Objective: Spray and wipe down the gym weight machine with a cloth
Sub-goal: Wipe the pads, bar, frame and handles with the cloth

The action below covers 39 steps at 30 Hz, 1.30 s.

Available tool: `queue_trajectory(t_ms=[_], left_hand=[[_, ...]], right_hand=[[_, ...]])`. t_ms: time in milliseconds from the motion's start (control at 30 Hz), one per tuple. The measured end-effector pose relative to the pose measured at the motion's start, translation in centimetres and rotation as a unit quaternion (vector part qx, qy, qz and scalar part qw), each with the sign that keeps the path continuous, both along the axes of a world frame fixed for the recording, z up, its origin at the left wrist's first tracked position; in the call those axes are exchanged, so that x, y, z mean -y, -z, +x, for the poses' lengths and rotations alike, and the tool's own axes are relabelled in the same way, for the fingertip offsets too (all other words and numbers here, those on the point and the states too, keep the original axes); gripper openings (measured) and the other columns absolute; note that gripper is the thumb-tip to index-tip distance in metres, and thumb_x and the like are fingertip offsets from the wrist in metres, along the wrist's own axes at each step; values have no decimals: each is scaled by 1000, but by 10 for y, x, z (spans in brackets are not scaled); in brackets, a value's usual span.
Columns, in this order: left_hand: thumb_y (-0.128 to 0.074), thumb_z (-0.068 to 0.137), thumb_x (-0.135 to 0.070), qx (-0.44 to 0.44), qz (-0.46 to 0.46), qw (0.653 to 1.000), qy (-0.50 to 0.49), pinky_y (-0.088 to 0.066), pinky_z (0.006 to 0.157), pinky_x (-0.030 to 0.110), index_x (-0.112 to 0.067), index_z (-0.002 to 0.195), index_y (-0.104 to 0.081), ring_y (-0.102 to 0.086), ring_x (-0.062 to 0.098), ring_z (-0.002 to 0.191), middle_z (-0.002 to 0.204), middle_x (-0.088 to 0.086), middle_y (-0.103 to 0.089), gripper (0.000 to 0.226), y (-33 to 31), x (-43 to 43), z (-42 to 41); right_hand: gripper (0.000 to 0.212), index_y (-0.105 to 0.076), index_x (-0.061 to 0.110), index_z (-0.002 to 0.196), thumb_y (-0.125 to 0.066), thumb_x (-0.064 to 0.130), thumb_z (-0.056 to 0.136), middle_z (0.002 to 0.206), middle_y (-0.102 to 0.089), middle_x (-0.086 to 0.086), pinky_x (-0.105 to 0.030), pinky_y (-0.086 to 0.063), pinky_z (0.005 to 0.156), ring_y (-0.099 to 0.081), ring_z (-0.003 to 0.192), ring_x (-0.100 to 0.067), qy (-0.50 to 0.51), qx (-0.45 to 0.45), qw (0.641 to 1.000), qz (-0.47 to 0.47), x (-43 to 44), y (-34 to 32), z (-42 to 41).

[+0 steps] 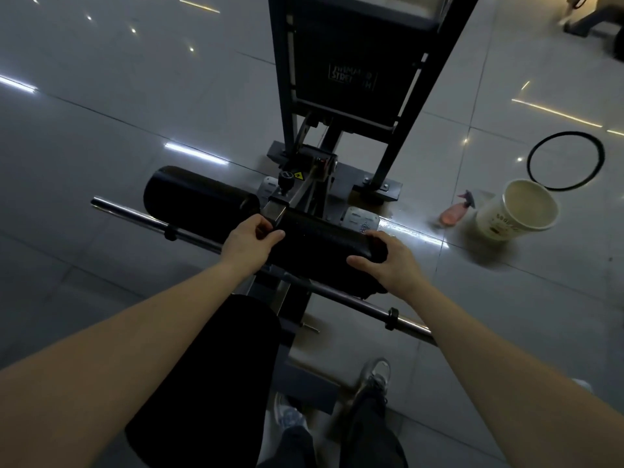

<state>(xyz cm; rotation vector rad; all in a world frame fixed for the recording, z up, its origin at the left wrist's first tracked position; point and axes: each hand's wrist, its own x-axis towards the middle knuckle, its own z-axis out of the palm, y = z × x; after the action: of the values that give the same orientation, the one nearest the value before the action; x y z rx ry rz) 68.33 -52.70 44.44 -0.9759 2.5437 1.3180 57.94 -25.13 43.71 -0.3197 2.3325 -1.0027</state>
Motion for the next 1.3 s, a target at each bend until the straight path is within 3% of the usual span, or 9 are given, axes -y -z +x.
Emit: queue_trajectory(t_ms=[100, 200, 333, 467, 633, 767, 900, 1033, 1300], left_hand=[[-67, 92, -52, 23, -39, 999, -7, -48, 72, 34, -22, 96, -62, -61, 15, 83, 89, -3, -63, 31, -1, 0, -13], [-64, 92, -58, 48, -31, 998, -5, -51, 73, 36, -21, 91, -60, -63, 19, 80, 88, 0, -64, 37, 0, 2, -25], [-60, 95, -58, 58, -27, 998, -8, -46, 69, 35, -18, 91, -58, -62, 20, 80, 86, 2, -63, 40, 0, 0, -32], [-56, 98, -57, 61, -26, 998, -1, -45, 71, 35, -17, 94, -58, -60, 17, 79, 83, 0, -62, 41, -2, -2, -31], [-56, 97, -58, 64, -19, 998, 2, -43, 68, 34, -16, 93, -58, -60, 19, 78, 83, 1, -62, 43, 1, 2, -33], [-53, 98, -59, 59, -37, 998, 8, -43, 68, 35, -16, 92, -57, -58, 18, 76, 81, 1, -61, 43, 5, -1, -32], [-54, 100, -50, 56, -63, 996, 1, -40, 70, 36, -18, 86, -53, -59, 26, 79, 83, 4, -61, 34, 6, -4, -31], [-52, 101, -26, 89, -112, 990, 14, -40, 76, 37, -20, 111, -58, -60, 35, 93, 102, 13, -64, 14, 11, -3, -32], [-62, 93, -60, 82, 19, 996, -20, -47, 65, 36, -19, 81, -55, -61, 27, 73, 76, 5, -60, 43, 5, 6, -39]], right_hand=[[86, -61, 24, 129, -76, 77, 63, 116, -67, 1, -40, -55, 98, -65, 106, -19, 9, 64, 998, -17, 0, 4, -15], [59, -70, 15, 111, -76, 63, 76, 98, -71, -2, -33, -58, 87, -70, 94, -22, 8, 107, 994, -24, 3, 1, -26], [63, -67, 3, 104, -72, 62, 82, 89, -66, -11, -38, -54, 84, -66, 87, -28, 36, 141, 989, -10, 8, -2, -31], [38, -66, 8, 112, -49, 41, 104, 109, -64, -12, -39, -51, 86, -60, 97, -28, 107, -74, 988, 82, 38, 4, 0], [28, -63, 4, 101, -39, 18, 105, 103, -61, -16, -39, -45, 77, -54, 92, -30, 78, -271, 940, 190, 61, 7, 14], [20, -64, 4, 101, -45, 9, 98, 101, -62, -17, -40, -45, 79, -57, 94, -33, 2, -306, 930, 202, 76, -3, 13], [24, -67, 9, 109, -45, 18, 100, 108, -64, -13, -39, -49, 85, -59, 100, -30, -74, -295, 947, 100, 147, -9, 12], [35, -70, 9, 110, -41, 27, 106, 108, -65, -13, -40, -44, 86, -59, 102, -31, -170, -206, 964, 4, 187, -10, 1], [26, -68, 6, 120, -54, 14, 99, 119, -65, -14, -45, -53, 92, -60, 110, -34, -174, -365, 910, 89, 52, -11, 28]])
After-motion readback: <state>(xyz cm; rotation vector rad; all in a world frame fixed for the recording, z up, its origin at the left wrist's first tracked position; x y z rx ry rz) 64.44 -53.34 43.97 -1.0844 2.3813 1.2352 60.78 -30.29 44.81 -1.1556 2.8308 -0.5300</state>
